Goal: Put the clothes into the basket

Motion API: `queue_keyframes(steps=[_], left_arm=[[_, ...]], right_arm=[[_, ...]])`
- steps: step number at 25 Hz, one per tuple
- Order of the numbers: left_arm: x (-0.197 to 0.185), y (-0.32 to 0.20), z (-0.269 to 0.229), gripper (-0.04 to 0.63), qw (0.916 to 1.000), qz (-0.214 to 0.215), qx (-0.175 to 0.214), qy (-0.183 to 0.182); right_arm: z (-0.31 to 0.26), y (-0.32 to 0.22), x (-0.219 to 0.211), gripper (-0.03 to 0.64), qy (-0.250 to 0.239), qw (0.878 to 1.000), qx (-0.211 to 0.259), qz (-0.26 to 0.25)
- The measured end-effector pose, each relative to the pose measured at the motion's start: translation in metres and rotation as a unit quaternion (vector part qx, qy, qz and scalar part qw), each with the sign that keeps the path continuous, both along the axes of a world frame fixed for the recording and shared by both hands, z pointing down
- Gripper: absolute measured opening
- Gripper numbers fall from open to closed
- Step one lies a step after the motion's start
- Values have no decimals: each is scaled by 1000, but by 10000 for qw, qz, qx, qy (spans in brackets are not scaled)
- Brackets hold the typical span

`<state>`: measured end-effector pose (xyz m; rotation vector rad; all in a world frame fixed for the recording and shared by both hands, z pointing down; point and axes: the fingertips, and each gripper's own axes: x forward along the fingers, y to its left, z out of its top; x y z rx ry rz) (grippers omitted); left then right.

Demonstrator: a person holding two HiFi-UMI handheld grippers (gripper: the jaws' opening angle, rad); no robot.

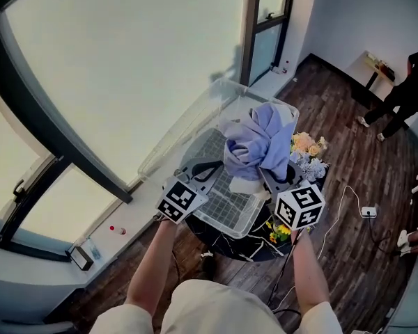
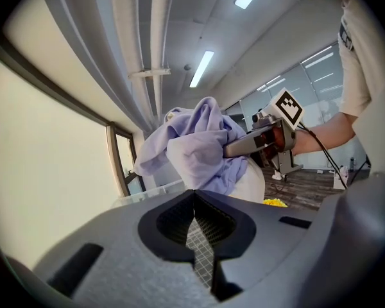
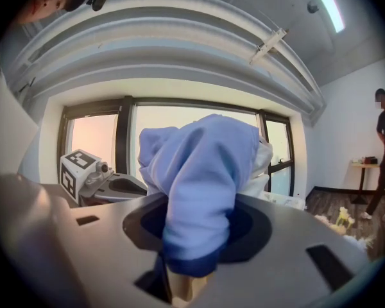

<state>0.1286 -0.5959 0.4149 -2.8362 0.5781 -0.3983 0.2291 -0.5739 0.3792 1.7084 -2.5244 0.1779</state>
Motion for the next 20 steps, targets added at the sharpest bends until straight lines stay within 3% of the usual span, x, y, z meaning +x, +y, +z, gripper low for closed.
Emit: queue_keyframes(steps=[5,9,12,20], left_arm=[[-3,-66,3,15,9999,-31,-140,27],[-1,-86,-3,15,9999,32,-76,108],[-5,-94,-10,15,9999,37,-60,149],[-34,-114,-18,15,9995,-222,201,91]], right_arm=[[47,-80,-3,170,144,9968,-781,51],[124,-137,-20,170,988,9786,-1806,-27],[171,-170,-39,170,1013,9666,-2344,-204],[226,-193,-57,170,1012,9516,-2893,-242]])
